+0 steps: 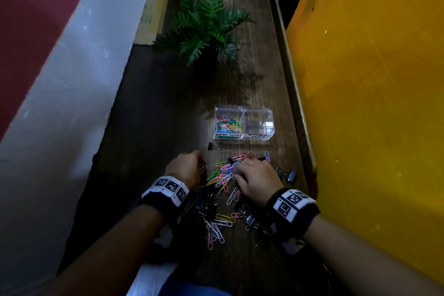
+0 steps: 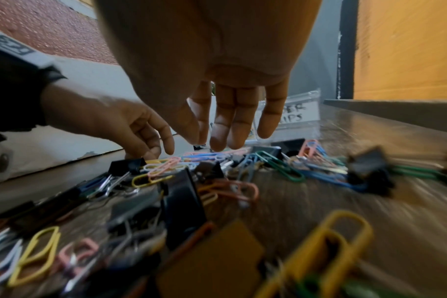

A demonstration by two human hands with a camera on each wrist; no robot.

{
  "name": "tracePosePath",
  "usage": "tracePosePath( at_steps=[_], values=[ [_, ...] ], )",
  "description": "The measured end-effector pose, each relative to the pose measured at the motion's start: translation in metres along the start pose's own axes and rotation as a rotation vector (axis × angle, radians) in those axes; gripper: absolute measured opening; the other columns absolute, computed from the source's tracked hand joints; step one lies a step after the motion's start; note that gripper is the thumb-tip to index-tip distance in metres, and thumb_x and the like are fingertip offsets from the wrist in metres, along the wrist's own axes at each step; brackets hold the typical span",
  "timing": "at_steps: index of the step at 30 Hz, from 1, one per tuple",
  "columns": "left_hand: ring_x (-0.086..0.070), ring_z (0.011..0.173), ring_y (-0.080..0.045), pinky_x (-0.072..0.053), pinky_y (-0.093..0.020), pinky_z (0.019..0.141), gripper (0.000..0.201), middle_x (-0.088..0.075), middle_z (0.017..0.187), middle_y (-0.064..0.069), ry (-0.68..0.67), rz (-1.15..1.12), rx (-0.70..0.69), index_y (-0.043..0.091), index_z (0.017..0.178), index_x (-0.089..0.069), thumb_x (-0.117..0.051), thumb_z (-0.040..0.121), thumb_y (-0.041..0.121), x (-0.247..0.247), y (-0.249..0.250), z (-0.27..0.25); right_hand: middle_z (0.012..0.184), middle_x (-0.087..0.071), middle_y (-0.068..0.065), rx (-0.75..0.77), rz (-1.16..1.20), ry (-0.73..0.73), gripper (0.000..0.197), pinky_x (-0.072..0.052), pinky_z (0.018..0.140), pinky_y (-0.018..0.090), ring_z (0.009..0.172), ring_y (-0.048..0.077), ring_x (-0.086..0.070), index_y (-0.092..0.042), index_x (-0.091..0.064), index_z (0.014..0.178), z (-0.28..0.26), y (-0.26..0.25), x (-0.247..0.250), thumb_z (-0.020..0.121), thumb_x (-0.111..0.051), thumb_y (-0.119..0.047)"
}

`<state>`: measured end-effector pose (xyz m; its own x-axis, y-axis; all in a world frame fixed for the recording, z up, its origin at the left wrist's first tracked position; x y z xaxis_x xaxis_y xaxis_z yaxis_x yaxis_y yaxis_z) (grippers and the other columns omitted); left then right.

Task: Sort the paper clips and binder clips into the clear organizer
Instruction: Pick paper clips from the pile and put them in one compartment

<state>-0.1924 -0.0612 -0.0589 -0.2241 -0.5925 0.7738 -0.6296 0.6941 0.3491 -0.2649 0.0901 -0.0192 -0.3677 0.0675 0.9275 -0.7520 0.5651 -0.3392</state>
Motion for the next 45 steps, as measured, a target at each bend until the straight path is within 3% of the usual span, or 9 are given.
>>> tracePosePath(
  at_steps=[8, 14, 21, 27, 32, 35, 37, 41, 45],
  values=[
    [-0.053, 0.109, -0.030, -0.046, -0.040, 0.089, 0.043, -0.049, 0.123, -0.012, -0.059, 0.115, -0.038, 0.015, 0.122, -0.046, -0.061, 0.082, 0.015, -0.011, 0.007, 0.003, 0.094, -0.066, 0.000, -0.103, -0.002, -0.012, 0.016, -0.040, 0.081, 0.035, 0.092, 0.024, -0.058, -0.020, -0.067, 0.096, -0.002, 0.015, 0.004, 0.089, -0.055, -0.027],
    [-0.050, 0.110, -0.029, -0.047, -0.042, 0.092, 0.042, -0.044, 0.124, -0.011, -0.053, 0.121, -0.067, 0.014, 0.124, -0.043, -0.059, 0.085, 0.015, -0.014, 0.007, 0.001, 0.093, -0.063, 0.000, -0.113, -0.065, 0.011, 0.013, -0.045, 0.083, 0.032, 0.086, 0.020, -0.056, -0.015, -0.066, 0.098, 0.032, 0.022, 0.022, 0.089, -0.057, -0.019],
    [-0.046, 0.114, -0.026, -0.046, -0.041, 0.091, 0.048, -0.045, 0.127, -0.007, -0.051, 0.120, -0.092, 0.020, 0.123, -0.042, -0.065, 0.081, 0.023, -0.012, 0.005, 0.000, 0.101, -0.063, 0.006, -0.021, -0.155, -0.225, 0.025, -0.047, 0.083, 0.035, 0.097, 0.025, -0.056, -0.014, -0.065, 0.104, 0.057, 0.014, 0.003, 0.084, -0.054, -0.005],
    [-0.056, 0.098, -0.029, -0.046, -0.036, 0.082, 0.027, -0.051, 0.114, -0.005, 0.187, -0.124, -0.232, 0.021, 0.113, -0.051, -0.054, 0.087, 0.021, 0.033, 0.038, 0.000, 0.102, -0.061, 0.011, -0.072, -0.157, -0.290, 0.017, -0.050, 0.080, 0.039, 0.097, 0.029, -0.057, -0.007, -0.059, 0.100, 0.060, 0.020, -0.004, 0.085, -0.051, -0.004],
    [-0.058, 0.091, -0.032, -0.050, -0.042, 0.081, 0.023, -0.054, 0.105, -0.006, 0.338, -0.152, -0.355, 0.021, 0.105, -0.057, -0.050, 0.086, 0.010, 0.078, 0.079, 0.028, 0.096, -0.060, 0.006, -0.075, -0.096, -0.174, 0.013, -0.049, 0.077, 0.035, 0.091, 0.024, -0.057, -0.012, -0.062, 0.092, 0.051, 0.025, 0.009, 0.090, -0.055, -0.023],
    [-0.059, 0.092, -0.030, -0.050, -0.040, 0.082, 0.026, -0.056, 0.103, -0.005, 0.327, -0.112, -0.372, 0.020, 0.104, -0.060, -0.053, 0.083, 0.007, 0.086, 0.097, 0.051, 0.090, -0.062, 0.002, -0.093, -0.026, -0.071, 0.011, -0.044, 0.067, 0.029, 0.083, 0.021, -0.058, -0.017, -0.063, 0.089, 0.047, 0.026, 0.033, 0.090, -0.055, -0.025],
    [-0.059, 0.094, -0.029, -0.050, -0.039, 0.083, 0.028, -0.057, 0.103, -0.005, 0.294, -0.099, -0.366, 0.020, 0.105, -0.060, -0.055, 0.081, 0.007, 0.084, 0.102, 0.062, 0.088, -0.064, 0.002, -0.103, 0.016, -0.003, 0.011, -0.046, 0.068, 0.030, 0.081, 0.021, -0.058, -0.016, -0.064, 0.089, 0.051, 0.027, 0.049, 0.090, -0.055, -0.022],
    [-0.060, 0.088, -0.028, -0.051, -0.039, 0.080, 0.028, -0.060, 0.098, -0.006, 0.329, -0.154, -0.391, 0.018, 0.101, -0.063, -0.057, 0.077, 0.006, 0.088, 0.098, 0.059, 0.088, -0.066, 0.001, -0.132, 0.086, 0.106, 0.014, -0.049, 0.071, 0.032, 0.080, 0.020, -0.059, -0.016, -0.065, 0.094, 0.071, 0.029, 0.069, 0.091, -0.054, -0.025],
    [-0.060, 0.082, -0.026, -0.051, -0.034, 0.075, 0.025, -0.062, 0.090, -0.005, 0.439, -0.239, -0.347, 0.017, 0.097, -0.066, -0.060, 0.075, 0.007, 0.092, 0.062, 0.035, 0.088, -0.068, 0.005, -0.144, 0.036, 0.100, 0.014, -0.052, 0.069, 0.034, 0.082, 0.026, -0.063, -0.018, -0.066, 0.096, 0.097, 0.025, 0.071, 0.088, -0.054, -0.021]
  ],
)
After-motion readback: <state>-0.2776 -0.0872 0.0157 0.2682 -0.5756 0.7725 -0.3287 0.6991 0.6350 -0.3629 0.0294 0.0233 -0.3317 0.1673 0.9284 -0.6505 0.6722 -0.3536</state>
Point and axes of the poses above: each hand's wrist, its own z-axis towards the middle knuckle, its own x-axis out of the back of the hand, y = z × x, the point moved 9 cm from there along z, towards the middle knuckle
